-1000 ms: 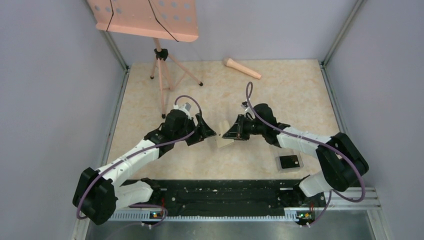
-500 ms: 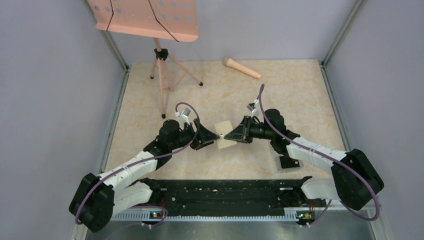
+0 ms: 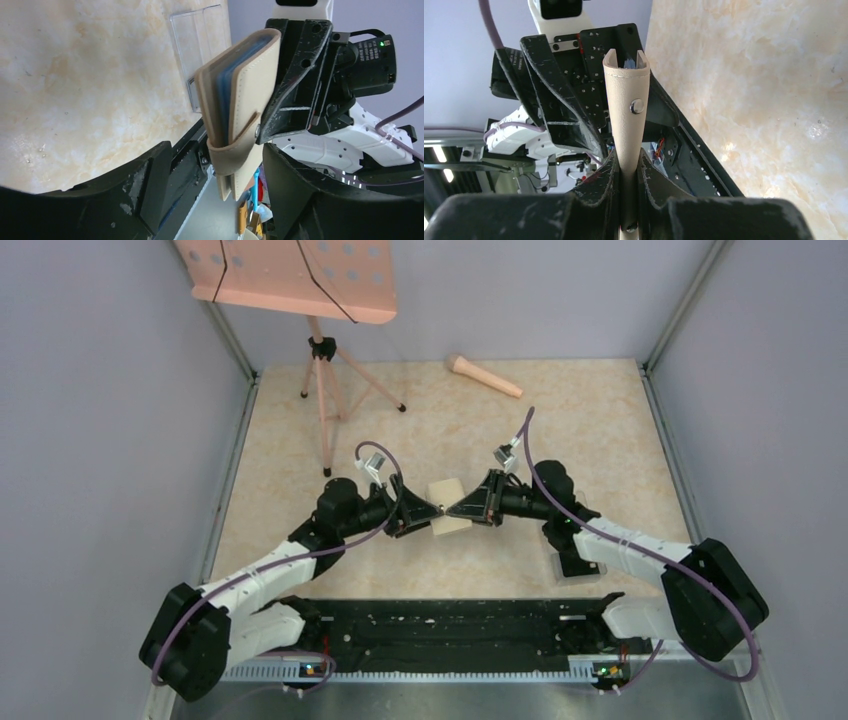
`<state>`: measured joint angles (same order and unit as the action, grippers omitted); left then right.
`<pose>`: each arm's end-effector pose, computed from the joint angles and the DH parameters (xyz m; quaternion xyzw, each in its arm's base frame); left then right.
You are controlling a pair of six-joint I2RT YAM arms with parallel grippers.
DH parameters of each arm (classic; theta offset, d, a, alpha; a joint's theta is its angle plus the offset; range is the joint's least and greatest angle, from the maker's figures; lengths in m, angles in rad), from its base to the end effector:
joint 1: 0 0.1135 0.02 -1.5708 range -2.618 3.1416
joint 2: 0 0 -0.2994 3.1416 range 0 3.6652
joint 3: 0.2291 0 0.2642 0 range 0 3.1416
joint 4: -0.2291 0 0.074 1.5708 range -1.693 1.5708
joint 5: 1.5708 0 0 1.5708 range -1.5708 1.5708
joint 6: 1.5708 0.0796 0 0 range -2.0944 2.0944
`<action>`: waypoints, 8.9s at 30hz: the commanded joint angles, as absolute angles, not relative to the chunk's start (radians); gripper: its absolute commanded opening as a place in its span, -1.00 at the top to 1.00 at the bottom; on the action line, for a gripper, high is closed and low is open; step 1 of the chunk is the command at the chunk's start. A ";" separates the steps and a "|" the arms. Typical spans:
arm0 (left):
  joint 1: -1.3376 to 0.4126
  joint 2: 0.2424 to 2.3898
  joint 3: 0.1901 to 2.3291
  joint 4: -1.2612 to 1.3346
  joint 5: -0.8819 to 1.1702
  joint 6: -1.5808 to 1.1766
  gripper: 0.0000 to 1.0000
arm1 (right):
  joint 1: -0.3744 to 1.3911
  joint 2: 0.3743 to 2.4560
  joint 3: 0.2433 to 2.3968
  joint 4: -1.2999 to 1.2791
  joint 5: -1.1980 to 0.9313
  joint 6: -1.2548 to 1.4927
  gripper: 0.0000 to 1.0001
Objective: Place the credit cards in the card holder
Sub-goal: Open the card holder at the center of the board.
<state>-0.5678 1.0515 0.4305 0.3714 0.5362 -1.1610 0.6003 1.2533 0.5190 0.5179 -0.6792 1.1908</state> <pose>0.1919 -0.1707 0.2373 -0.0671 0.7757 -0.5859 0.2249 0.2115 0.2054 0.2409 0.0141 0.7638 0.6234 0.1667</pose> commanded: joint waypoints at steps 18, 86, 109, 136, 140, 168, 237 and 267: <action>-0.570 1.023 0.420 0.585 0.629 -1.208 1.00 | 0.609 1.192 0.539 0.608 -0.700 1.229 0.09; -0.639 0.958 0.683 -0.280 0.415 -0.780 -0.64 | 0.536 1.209 0.658 0.250 -0.787 0.954 1.00; -1.052 1.439 1.238 -0.760 -0.249 -0.705 -0.44 | 0.584 1.227 0.721 -0.064 -0.603 0.899 1.00; -1.003 1.565 1.157 -0.888 -0.329 -0.824 0.22 | 0.584 1.207 0.731 -0.104 -0.638 0.882 1.00; -0.982 1.566 1.141 -0.902 -0.328 -0.831 0.28 | 0.584 1.207 0.732 -0.104 -0.644 0.880 1.00; -1.003 1.405 1.157 -0.633 -0.118 -0.738 -0.22 | 0.584 1.215 0.727 -0.132 -0.621 0.877 1.00; -0.865 1.212 0.843 -0.399 0.203 -0.817 -0.36 | 0.594 1.164 0.727 -0.110 -0.647 0.890 1.00; -0.703 1.034 0.667 -0.226 0.291 -0.816 0.69 | 0.594 1.137 0.705 -0.008 -0.725 0.959 1.00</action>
<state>-0.7128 1.0809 0.6628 -0.2829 0.2829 -0.8536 0.5823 1.1656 0.7067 -0.0658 -0.6975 0.9466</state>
